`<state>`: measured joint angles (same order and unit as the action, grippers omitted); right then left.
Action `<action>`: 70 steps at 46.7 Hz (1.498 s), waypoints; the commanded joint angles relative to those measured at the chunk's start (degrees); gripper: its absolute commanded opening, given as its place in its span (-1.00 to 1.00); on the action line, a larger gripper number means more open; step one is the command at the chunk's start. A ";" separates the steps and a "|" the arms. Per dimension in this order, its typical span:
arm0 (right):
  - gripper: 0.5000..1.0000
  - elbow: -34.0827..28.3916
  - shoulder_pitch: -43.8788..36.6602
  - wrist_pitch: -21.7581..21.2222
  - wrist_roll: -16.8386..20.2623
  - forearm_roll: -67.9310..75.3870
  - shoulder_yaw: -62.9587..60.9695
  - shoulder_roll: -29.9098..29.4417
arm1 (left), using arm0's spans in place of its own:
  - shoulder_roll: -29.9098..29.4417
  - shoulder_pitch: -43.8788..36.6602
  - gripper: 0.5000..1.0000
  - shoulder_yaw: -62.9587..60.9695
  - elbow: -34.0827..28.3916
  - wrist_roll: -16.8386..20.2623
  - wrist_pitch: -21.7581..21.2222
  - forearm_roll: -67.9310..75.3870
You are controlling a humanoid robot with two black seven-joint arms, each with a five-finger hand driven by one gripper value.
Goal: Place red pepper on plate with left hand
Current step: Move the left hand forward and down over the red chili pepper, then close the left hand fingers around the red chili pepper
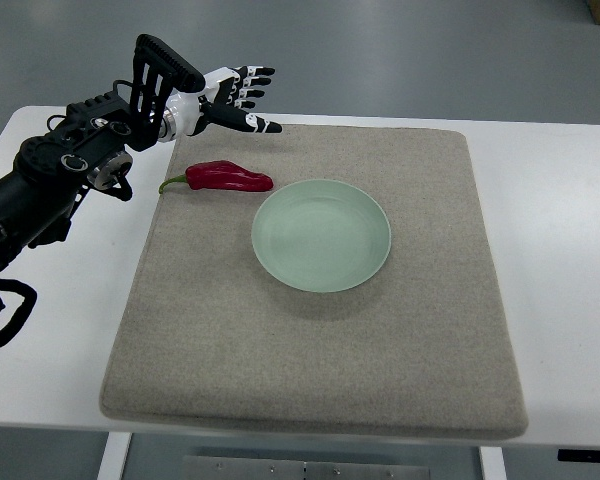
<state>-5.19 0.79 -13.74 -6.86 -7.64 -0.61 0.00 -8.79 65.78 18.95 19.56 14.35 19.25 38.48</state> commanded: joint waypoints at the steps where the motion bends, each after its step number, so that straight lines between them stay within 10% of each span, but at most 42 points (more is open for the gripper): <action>1: 0.71 0.09 0.00 -0.06 0.00 0.00 0.00 0.00 | -0.09 0.49 0.97 -0.31 1.35 0.07 0.00 6.15; 22: 0.71 0.00 0.00 -0.06 0.00 0.00 0.00 0.00 | -1.94 2.60 0.97 -0.49 4.78 3.50 -0.97 39.91; 70: 0.71 0.00 0.00 -0.06 0.00 0.00 0.00 0.00 | -3.70 3.39 0.93 -13.59 4.26 6.92 -4.49 40.53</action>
<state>-5.19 0.79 -13.79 -6.86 -7.64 -0.62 0.00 -12.49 69.00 5.36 23.88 21.34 13.96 79.17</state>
